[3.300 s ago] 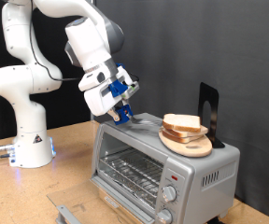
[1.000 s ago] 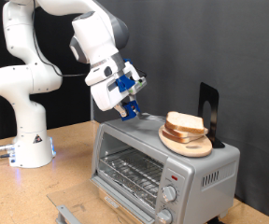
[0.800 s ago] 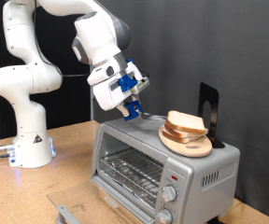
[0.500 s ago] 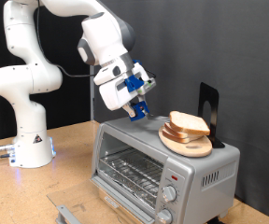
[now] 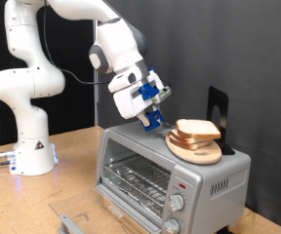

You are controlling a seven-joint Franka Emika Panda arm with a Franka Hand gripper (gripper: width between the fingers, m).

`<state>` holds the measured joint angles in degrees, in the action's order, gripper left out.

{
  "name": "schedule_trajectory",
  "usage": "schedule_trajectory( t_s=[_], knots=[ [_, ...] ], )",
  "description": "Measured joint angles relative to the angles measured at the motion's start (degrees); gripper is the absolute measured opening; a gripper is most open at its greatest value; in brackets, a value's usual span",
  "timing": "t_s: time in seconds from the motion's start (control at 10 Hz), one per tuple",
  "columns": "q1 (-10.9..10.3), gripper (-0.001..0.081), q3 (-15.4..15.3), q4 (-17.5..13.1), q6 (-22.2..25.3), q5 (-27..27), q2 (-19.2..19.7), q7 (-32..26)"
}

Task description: Make a piece of toast with the oven

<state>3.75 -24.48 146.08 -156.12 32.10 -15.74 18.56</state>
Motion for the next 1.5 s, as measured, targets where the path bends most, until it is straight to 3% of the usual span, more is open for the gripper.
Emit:
schedule_trajectory(
  t_s=[0.3,0.7,0.8,1.1,1.5],
  knots=[
    [0.1,0.0368,-0.7,-1.1,-2.3,-1.8,1.6,2.3],
    [0.1,0.0368,-0.8,-2.2,-1.5,-3.1,2.5,3.3],
    [0.0,0.0368,-0.6,-2.5,0.4,-2.6,2.5,3.2],
    [0.0,0.0368,1.0,-5.3,13.9,0.0,2.4,2.0],
    [0.0,0.0368,1.2,-5.6,15.5,0.0,2.4,2.0]
  ],
)
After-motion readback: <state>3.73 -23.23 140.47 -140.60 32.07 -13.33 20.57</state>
